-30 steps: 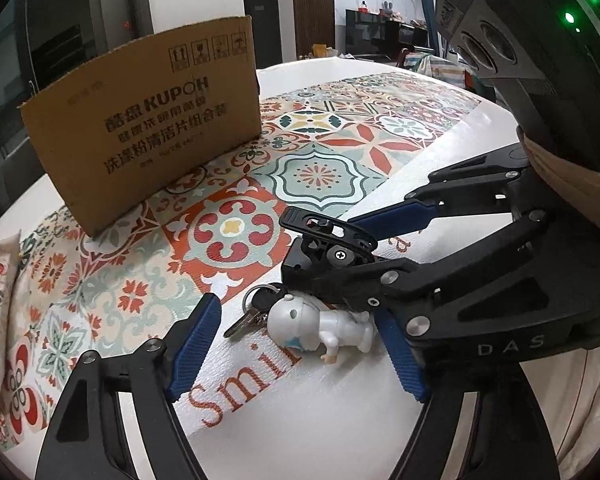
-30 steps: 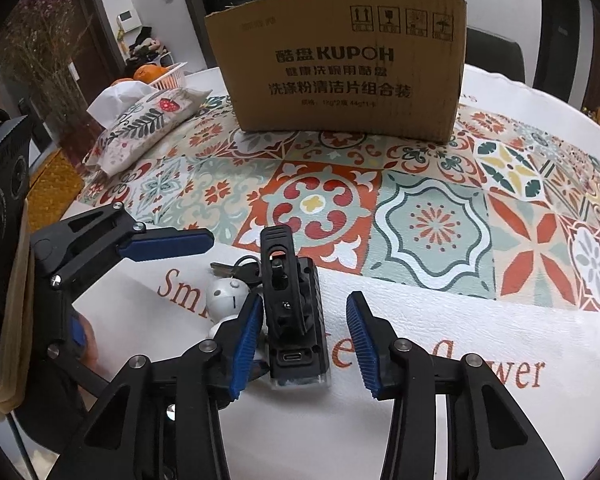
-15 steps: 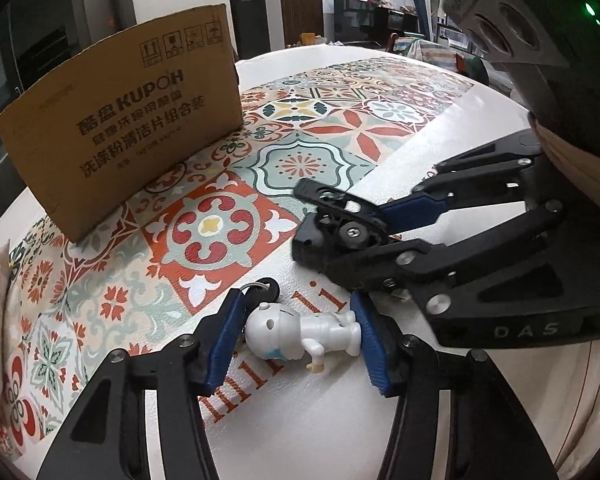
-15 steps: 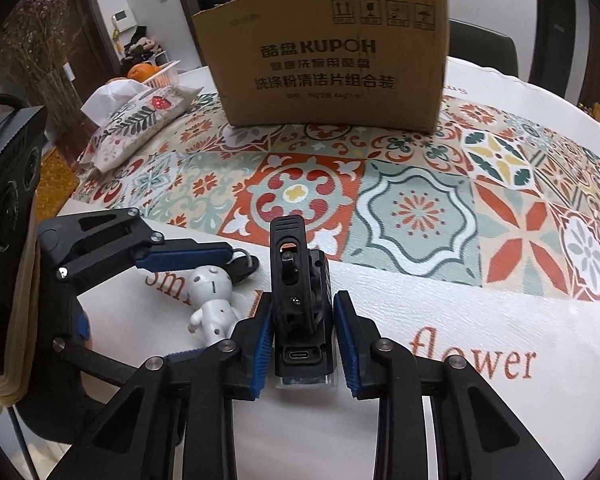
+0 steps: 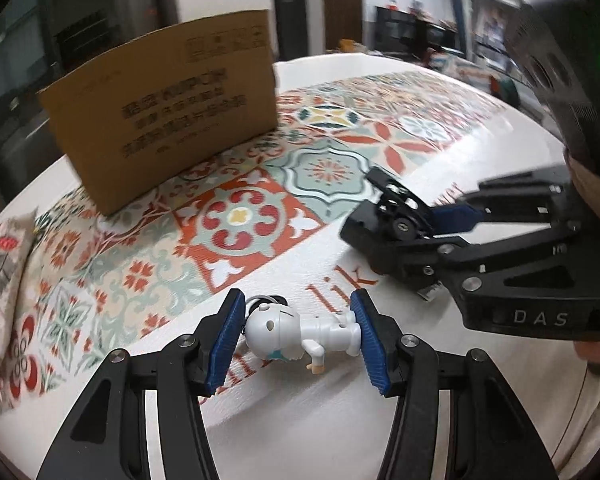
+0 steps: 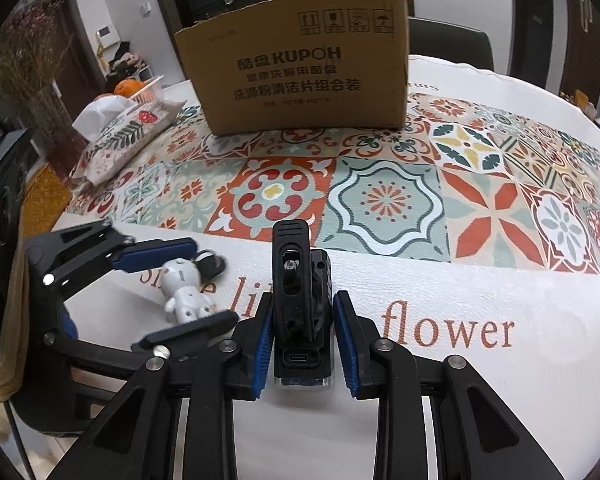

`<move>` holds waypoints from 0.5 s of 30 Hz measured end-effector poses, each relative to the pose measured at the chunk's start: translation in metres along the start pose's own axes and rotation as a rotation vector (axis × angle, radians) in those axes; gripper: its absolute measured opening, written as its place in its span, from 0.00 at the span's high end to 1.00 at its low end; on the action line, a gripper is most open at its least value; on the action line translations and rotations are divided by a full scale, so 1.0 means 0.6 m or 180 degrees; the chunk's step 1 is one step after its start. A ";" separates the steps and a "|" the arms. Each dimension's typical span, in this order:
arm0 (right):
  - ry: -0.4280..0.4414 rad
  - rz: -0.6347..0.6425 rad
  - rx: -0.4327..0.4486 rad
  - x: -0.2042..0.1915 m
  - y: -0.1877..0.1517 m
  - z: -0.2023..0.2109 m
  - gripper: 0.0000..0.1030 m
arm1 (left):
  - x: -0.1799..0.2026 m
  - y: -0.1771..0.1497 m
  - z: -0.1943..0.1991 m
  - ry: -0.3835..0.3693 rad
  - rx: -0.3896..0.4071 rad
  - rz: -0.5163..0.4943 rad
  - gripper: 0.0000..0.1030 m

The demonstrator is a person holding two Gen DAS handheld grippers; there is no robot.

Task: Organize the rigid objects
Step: 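Carry the keychain and black gadget into the box and open both tools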

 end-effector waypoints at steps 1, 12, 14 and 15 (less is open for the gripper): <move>0.0002 -0.0013 0.0009 0.000 0.001 0.000 0.71 | -0.004 0.001 0.003 0.0017 0.0020 0.0078 0.48; 0.0090 -0.0096 0.0179 -0.006 0.028 0.018 0.71 | -0.048 0.025 0.048 0.0131 0.0282 0.0805 0.48; 0.0114 -0.0122 0.0226 -0.007 0.037 0.024 0.71 | -0.053 0.034 0.056 0.0155 0.0336 0.0853 0.48; 0.0116 -0.0129 0.0246 -0.008 0.040 0.026 0.71 | -0.057 0.039 0.061 0.0175 0.0366 0.0870 0.48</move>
Point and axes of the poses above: each gripper's, at about its wrist camera, not at the fingertips, and z roughly against the way its jaws point, x to its right, y to its top, the point moved 8 cm from there along -z, roughly the way its jaws point, and after that the axes turned 3 degrees about -x, right-handed, at the moved point
